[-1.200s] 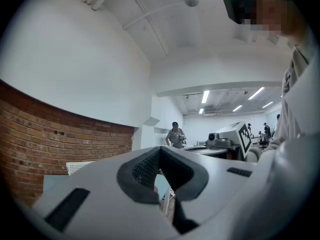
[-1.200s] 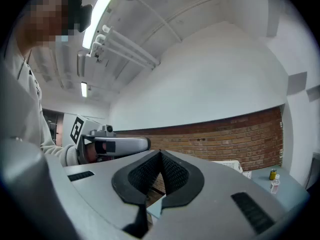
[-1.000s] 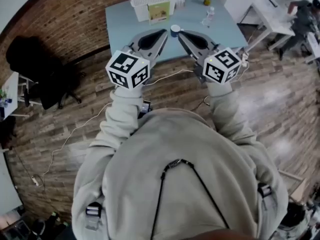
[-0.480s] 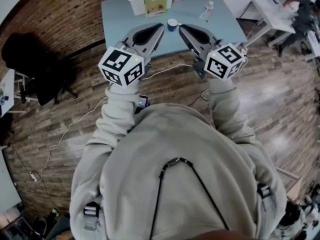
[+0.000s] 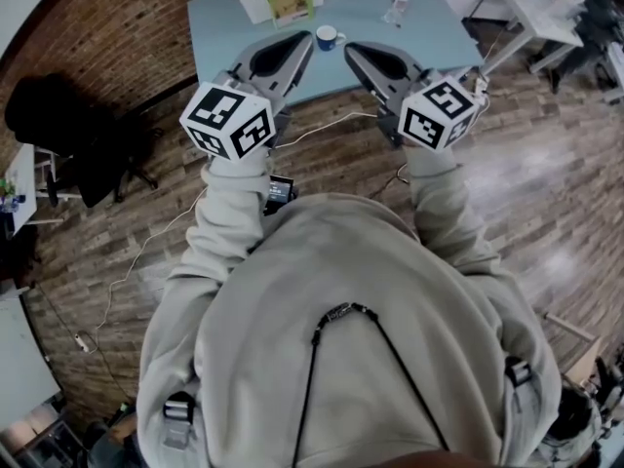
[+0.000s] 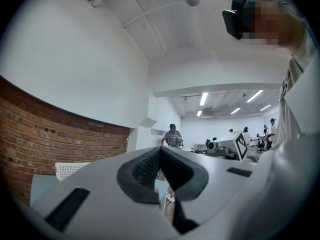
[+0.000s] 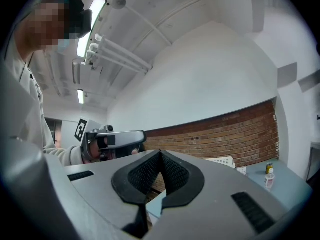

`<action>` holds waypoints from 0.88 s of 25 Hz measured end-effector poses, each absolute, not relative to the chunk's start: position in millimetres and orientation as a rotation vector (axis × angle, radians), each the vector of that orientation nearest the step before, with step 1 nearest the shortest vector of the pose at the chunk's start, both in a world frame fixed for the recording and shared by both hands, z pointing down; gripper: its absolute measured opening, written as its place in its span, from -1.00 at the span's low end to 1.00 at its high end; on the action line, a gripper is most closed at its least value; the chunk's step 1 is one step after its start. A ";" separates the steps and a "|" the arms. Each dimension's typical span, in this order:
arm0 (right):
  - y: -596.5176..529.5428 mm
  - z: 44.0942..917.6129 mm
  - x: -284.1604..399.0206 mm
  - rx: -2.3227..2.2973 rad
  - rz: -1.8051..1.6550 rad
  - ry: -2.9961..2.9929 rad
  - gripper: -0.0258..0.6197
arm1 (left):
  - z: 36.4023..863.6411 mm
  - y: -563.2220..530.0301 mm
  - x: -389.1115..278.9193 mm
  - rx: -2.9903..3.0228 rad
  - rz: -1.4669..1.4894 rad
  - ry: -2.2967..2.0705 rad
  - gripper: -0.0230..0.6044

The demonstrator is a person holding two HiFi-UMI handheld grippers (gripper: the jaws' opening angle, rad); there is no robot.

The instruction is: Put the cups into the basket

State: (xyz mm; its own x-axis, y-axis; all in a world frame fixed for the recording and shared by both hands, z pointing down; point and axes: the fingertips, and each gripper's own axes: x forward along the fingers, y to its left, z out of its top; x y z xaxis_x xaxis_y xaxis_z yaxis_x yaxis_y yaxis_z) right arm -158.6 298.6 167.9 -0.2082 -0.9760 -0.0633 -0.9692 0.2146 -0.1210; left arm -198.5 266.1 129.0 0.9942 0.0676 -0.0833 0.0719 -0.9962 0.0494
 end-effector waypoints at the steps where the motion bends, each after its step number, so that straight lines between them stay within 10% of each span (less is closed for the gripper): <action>1: 304.6 167.2 -151.7 -1.896 -0.075 2.339 -0.89 | 127.6 270.3 -192.1 3.084 -0.127 0.114 -0.93; 22: 303.1 188.9 -117.9 -1.829 -0.151 2.351 -0.89 | 141.4 254.2 -140.9 3.081 -0.067 0.126 -0.93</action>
